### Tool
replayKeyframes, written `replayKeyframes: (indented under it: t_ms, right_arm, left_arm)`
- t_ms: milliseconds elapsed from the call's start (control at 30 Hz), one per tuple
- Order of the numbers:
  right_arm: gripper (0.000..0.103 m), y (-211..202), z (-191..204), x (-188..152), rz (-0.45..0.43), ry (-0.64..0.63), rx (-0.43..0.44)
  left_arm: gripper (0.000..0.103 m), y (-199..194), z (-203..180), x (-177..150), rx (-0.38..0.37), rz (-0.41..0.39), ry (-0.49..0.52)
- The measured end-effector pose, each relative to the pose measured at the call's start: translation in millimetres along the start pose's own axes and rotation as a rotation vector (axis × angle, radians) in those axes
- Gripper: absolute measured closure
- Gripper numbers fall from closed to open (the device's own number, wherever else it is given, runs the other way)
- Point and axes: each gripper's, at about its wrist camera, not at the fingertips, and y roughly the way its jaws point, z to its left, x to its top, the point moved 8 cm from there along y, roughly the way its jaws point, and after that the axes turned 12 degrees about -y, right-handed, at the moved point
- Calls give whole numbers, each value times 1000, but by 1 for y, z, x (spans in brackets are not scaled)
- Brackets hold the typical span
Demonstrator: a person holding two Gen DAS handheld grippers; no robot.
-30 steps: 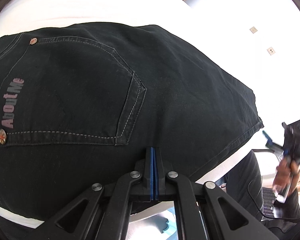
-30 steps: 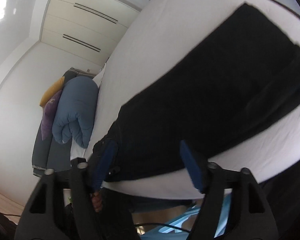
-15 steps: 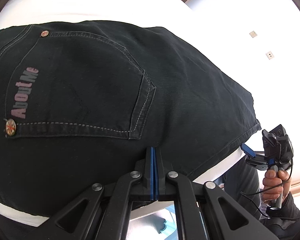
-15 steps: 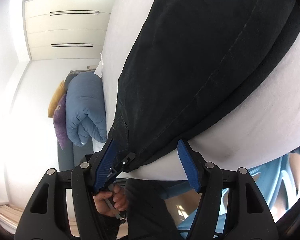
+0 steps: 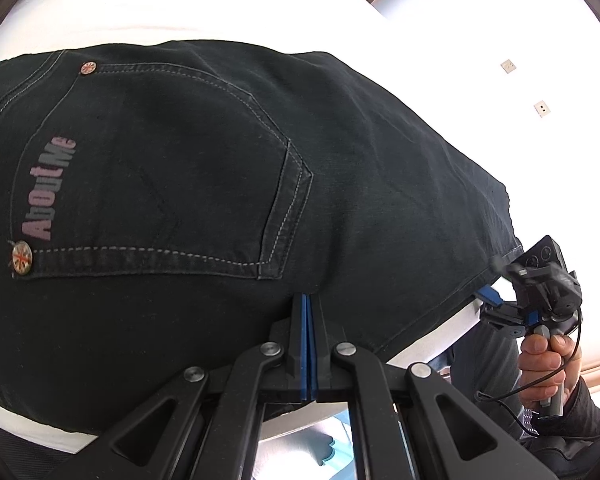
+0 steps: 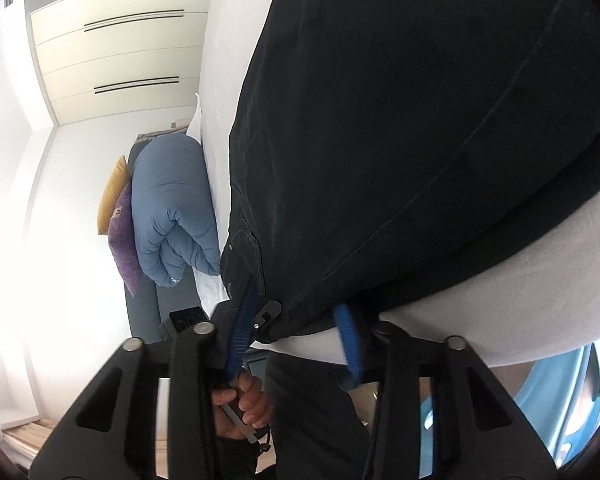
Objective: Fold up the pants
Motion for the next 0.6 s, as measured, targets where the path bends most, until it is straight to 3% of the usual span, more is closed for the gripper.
replayKeyframes:
  t_ms: [67,167,400,500,600]
  right_arm:
    - [100,2,-3,1,0,-10,-31]
    - [101,2,-9,-3,10,-18,-78]
    - [102,16,-12,-11,20,-26,-96]
    - [102,20,-9,-12,22,-57,-112]
    - [102,23,-10,-13,24,-64,-115]
  left_arm:
    - [99,1,-1,0,9,2,3]
    - [99,2,-5,1,22,6,3]
    - [99,-2,-9,-5,55,-3,3]
    - [100,-14,-11,-9,113,-40,6]
    - [99,-27,-42,-1,71,-109,42]
